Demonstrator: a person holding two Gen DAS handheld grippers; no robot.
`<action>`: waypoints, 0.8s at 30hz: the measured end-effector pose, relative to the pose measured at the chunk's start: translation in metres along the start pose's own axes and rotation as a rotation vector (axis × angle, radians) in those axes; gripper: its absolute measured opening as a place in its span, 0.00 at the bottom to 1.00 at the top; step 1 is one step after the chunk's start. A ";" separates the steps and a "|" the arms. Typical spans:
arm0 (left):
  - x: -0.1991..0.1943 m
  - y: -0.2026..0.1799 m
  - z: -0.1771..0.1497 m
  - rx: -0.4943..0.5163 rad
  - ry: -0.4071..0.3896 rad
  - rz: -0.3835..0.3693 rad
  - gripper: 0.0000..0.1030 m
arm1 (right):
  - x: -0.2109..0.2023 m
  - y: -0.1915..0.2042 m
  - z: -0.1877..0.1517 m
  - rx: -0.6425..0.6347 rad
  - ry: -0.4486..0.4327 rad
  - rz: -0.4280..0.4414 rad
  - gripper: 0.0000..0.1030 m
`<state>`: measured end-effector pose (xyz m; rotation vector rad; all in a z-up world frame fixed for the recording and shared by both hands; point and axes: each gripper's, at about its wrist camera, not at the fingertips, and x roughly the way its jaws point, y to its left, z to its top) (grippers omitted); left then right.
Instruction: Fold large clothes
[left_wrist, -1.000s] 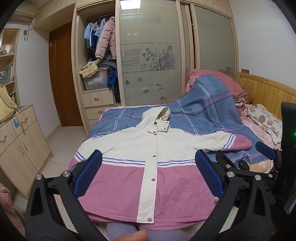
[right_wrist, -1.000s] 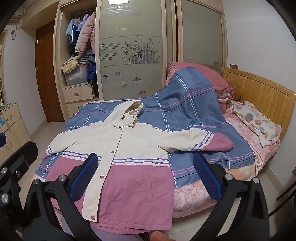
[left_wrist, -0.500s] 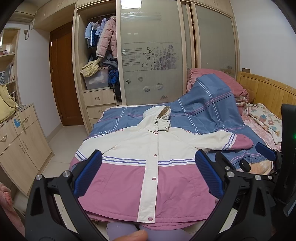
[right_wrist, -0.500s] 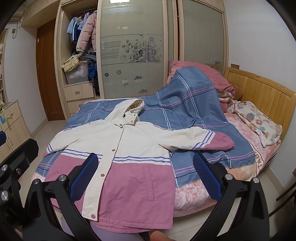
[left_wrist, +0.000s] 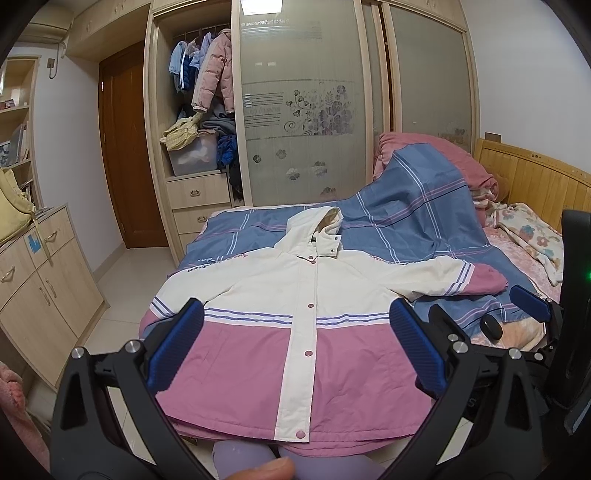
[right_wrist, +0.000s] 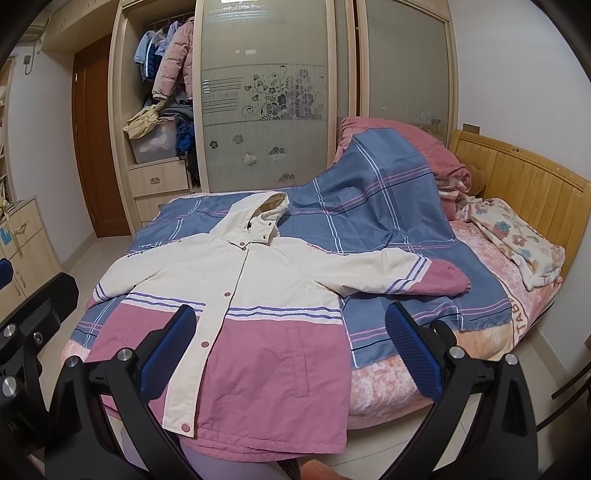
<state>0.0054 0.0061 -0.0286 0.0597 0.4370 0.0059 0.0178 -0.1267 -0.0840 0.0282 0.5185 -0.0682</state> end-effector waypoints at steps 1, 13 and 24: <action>0.001 0.000 0.001 0.000 -0.001 0.000 0.98 | 0.000 0.000 0.000 0.001 0.000 0.000 0.99; 0.005 0.004 -0.009 -0.001 0.007 0.003 0.98 | 0.005 0.000 -0.005 -0.003 0.012 0.003 0.99; 0.007 0.004 -0.009 -0.001 0.013 0.004 0.98 | 0.006 0.000 -0.005 -0.003 0.019 0.005 0.99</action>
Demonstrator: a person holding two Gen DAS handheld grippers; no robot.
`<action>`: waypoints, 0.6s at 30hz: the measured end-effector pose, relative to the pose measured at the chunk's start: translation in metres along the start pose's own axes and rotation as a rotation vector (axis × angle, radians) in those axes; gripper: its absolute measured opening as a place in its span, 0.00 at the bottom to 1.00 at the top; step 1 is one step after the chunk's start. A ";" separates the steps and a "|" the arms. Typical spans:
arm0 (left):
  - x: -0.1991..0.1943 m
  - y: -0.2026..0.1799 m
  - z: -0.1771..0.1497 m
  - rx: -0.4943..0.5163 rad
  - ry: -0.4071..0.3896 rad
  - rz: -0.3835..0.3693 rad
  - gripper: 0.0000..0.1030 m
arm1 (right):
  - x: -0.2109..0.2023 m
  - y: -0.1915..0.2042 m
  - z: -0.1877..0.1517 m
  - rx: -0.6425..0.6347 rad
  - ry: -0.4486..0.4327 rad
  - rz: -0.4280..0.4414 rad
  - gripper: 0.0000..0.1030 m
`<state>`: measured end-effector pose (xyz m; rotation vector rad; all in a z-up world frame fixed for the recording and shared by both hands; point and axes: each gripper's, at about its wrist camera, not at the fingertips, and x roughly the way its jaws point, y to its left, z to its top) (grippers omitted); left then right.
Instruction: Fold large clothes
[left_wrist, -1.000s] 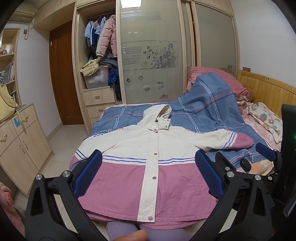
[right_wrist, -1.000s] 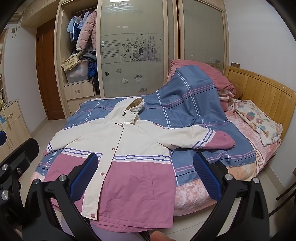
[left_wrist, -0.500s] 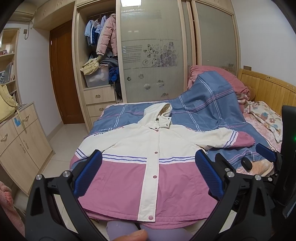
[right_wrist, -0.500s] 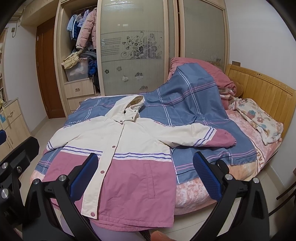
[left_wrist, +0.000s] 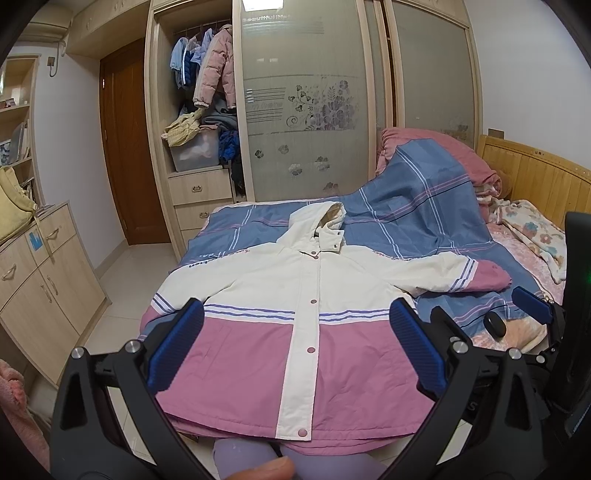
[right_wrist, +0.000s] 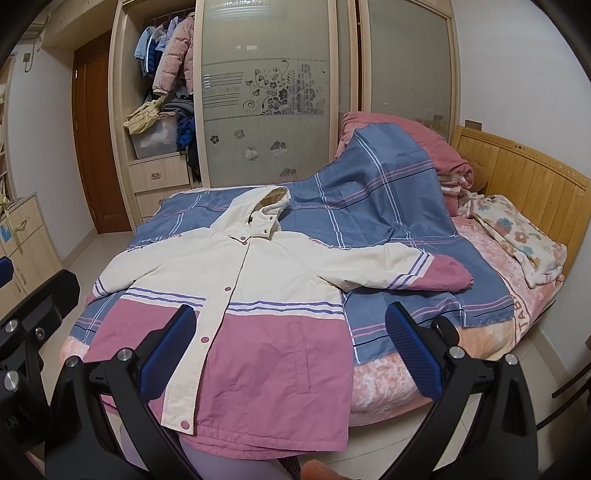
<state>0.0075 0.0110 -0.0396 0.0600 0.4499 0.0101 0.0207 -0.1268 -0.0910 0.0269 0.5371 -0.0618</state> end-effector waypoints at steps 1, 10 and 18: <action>0.000 0.000 0.000 0.000 0.000 0.000 0.98 | 0.000 0.000 0.000 0.000 0.000 -0.001 0.99; 0.000 0.000 0.001 0.001 0.001 0.000 0.98 | 0.000 -0.001 0.003 0.000 0.000 0.001 0.99; 0.001 0.000 0.003 0.000 0.004 0.001 0.98 | 0.000 0.000 -0.001 -0.005 0.004 0.005 0.99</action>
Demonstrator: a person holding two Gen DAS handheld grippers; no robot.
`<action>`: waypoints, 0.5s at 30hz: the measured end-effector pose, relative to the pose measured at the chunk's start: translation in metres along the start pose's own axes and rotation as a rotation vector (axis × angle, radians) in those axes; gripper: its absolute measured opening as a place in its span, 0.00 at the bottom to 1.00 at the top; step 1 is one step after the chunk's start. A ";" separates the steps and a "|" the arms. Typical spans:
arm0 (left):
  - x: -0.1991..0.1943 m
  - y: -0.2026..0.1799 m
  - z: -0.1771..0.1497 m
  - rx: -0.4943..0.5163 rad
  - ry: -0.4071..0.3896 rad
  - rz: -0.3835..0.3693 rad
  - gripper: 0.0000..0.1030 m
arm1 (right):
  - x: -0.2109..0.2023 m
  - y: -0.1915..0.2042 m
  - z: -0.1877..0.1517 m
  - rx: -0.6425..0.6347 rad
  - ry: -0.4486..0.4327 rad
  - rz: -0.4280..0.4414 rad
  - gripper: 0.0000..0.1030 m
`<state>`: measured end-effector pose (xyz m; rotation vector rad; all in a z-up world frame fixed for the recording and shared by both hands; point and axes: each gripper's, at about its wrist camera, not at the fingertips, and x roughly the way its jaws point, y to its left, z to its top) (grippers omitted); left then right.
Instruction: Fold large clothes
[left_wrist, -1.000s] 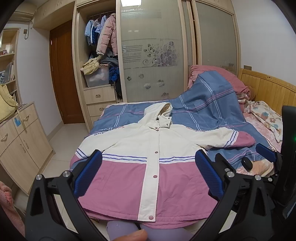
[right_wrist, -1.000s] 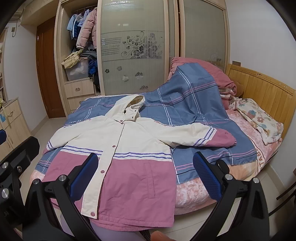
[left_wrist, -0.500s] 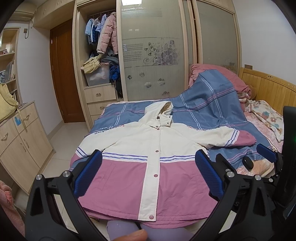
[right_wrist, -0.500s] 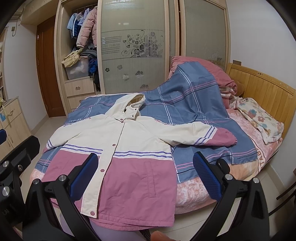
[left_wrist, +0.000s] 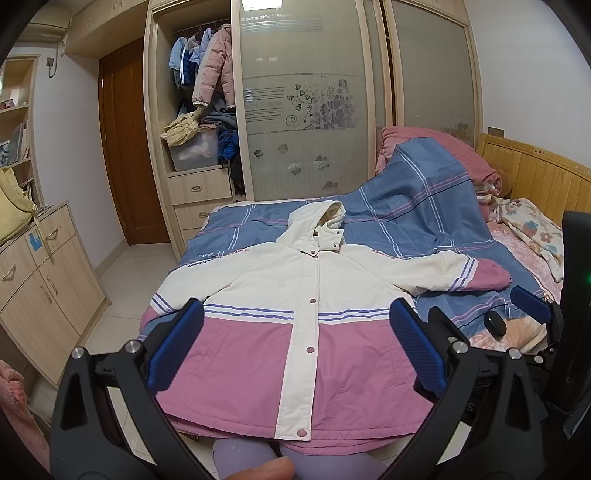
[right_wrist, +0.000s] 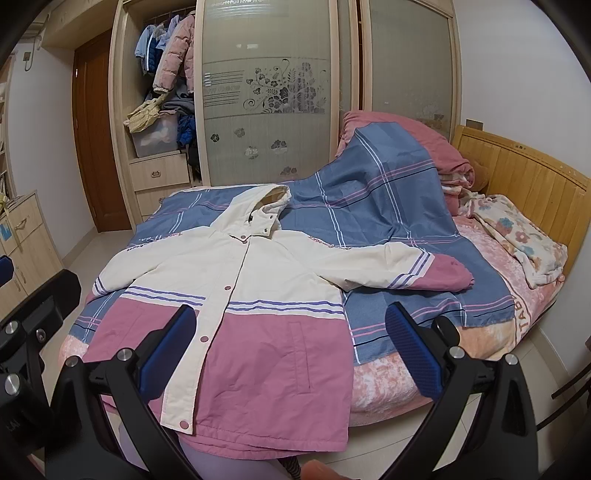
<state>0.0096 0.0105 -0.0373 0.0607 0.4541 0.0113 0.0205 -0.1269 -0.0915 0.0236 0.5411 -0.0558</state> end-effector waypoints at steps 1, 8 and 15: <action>0.001 0.000 0.001 0.000 0.001 0.000 0.98 | 0.000 0.000 0.000 -0.001 0.000 0.000 0.99; 0.001 0.000 0.000 0.001 0.000 -0.001 0.98 | 0.001 0.000 0.000 -0.001 0.000 -0.001 0.99; 0.001 -0.001 0.003 0.000 0.003 0.001 0.98 | 0.002 -0.001 0.002 -0.003 0.001 0.001 0.99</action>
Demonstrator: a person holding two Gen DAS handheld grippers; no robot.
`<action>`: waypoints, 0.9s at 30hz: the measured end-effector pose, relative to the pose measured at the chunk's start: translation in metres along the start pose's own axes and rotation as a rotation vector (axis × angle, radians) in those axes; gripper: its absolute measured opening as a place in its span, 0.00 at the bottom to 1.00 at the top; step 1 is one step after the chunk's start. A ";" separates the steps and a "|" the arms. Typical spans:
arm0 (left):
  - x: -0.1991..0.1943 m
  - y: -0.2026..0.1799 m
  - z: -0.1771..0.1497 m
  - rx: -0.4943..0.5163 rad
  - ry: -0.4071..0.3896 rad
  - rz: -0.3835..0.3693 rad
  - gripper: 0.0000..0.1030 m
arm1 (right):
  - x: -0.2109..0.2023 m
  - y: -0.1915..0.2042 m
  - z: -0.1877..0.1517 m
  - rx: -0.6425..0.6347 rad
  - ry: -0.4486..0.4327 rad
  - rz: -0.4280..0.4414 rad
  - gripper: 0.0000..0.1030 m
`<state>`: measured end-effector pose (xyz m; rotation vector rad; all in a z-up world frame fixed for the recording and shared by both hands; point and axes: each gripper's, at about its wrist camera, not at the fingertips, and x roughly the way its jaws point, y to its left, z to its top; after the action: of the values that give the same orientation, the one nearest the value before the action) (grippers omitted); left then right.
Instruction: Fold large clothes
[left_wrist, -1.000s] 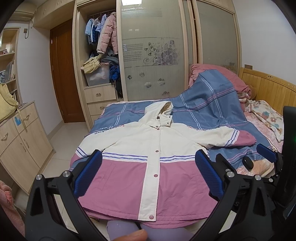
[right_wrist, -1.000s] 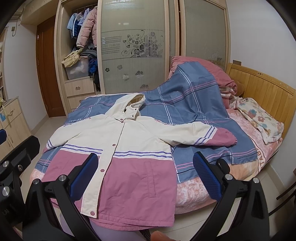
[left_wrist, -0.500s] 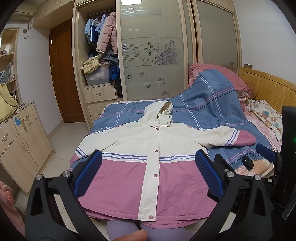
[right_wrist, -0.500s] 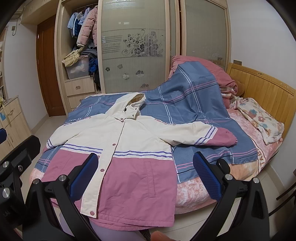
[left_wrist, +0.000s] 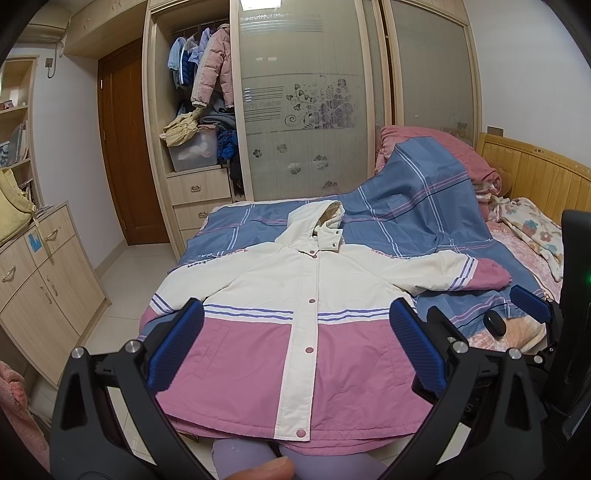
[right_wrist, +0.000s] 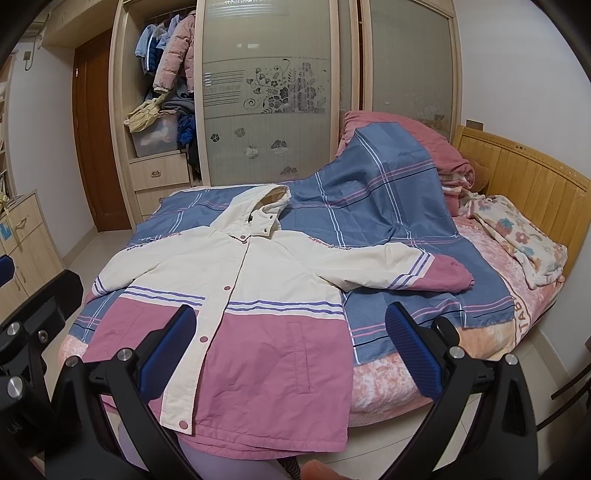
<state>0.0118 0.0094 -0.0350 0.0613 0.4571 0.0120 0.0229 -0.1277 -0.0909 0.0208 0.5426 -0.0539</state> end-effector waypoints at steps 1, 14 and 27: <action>0.000 0.000 0.001 0.000 0.000 0.000 0.98 | 0.000 0.000 -0.001 0.000 0.000 0.000 0.99; 0.001 0.000 -0.006 0.000 0.007 0.001 0.98 | 0.001 -0.001 -0.001 -0.001 0.008 0.003 0.99; 0.005 -0.001 -0.006 0.001 0.011 0.001 0.98 | 0.005 -0.002 0.000 -0.002 0.014 0.005 0.99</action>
<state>0.0137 0.0084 -0.0424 0.0624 0.4678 0.0133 0.0267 -0.1296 -0.0934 0.0204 0.5570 -0.0488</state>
